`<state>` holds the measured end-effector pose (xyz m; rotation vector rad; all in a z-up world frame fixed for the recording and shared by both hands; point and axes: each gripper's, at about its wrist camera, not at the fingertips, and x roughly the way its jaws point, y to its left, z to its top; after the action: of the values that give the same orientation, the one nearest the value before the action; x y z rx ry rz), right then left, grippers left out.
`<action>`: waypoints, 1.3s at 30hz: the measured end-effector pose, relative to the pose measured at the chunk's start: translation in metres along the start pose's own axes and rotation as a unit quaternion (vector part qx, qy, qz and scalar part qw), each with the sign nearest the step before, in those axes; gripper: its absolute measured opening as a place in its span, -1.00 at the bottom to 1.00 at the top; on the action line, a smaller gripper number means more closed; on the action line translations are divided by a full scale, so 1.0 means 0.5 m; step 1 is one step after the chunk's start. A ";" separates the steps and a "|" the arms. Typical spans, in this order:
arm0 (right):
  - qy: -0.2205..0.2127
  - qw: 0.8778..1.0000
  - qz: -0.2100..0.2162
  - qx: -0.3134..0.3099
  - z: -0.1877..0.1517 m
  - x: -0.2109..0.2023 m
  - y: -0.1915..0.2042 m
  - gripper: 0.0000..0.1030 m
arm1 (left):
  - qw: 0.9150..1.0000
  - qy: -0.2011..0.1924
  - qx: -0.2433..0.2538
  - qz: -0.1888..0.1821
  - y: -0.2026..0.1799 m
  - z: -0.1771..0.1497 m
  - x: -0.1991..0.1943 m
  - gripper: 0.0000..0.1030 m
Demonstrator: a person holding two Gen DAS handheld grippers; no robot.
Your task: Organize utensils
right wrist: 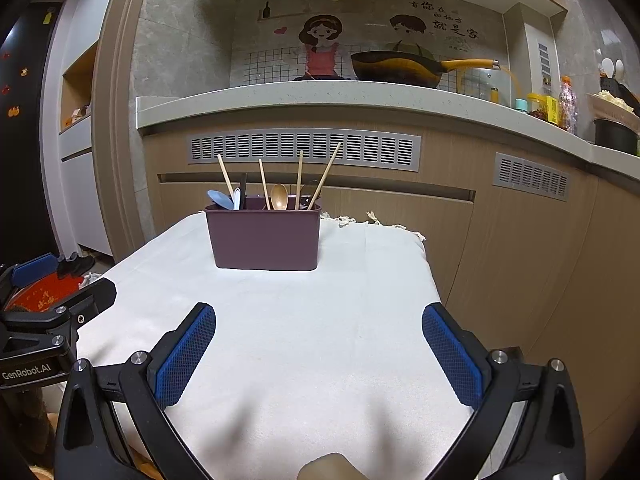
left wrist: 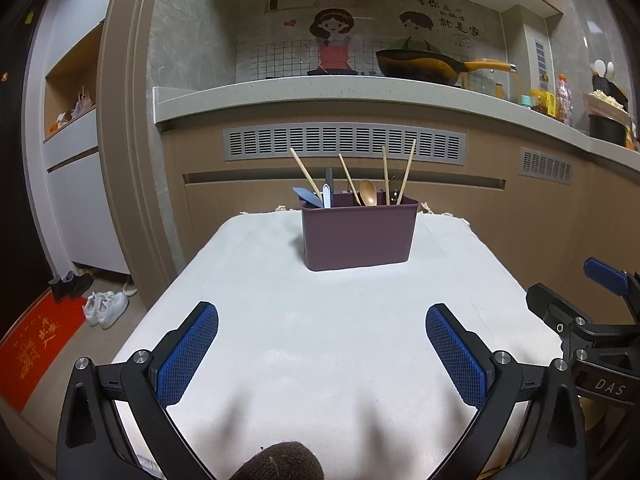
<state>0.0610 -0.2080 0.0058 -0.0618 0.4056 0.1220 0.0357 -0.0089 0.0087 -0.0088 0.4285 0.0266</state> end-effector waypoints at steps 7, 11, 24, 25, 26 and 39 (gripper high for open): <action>0.001 1.000 0.000 0.002 0.000 -0.001 -0.002 0.99 | 1.000 0.001 0.000 0.000 -0.002 -0.002 -0.001 1.00; 0.003 1.000 0.001 0.003 -0.001 0.000 -0.003 0.99 | 1.000 0.001 -0.001 0.001 -0.002 -0.003 0.000 1.00; 0.009 1.000 0.002 0.006 -0.003 0.002 -0.004 0.99 | 1.000 0.003 0.000 0.000 -0.002 -0.005 0.002 1.00; 0.009 1.000 0.002 0.006 -0.003 0.002 -0.005 0.99 | 1.000 0.003 -0.001 0.000 -0.002 -0.006 0.001 1.00; 0.009 1.000 0.003 0.006 -0.002 0.003 -0.005 0.99 | 1.000 0.003 -0.001 0.000 -0.003 -0.007 0.001 1.00; 0.011 1.000 0.005 0.006 -0.003 0.005 -0.005 0.99 | 1.000 0.005 -0.002 0.000 -0.005 -0.013 0.003 1.00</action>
<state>0.0629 -0.2105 0.0035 -0.0488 0.4283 0.1284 0.0343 -0.0115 0.0021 -0.0124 0.4389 0.0272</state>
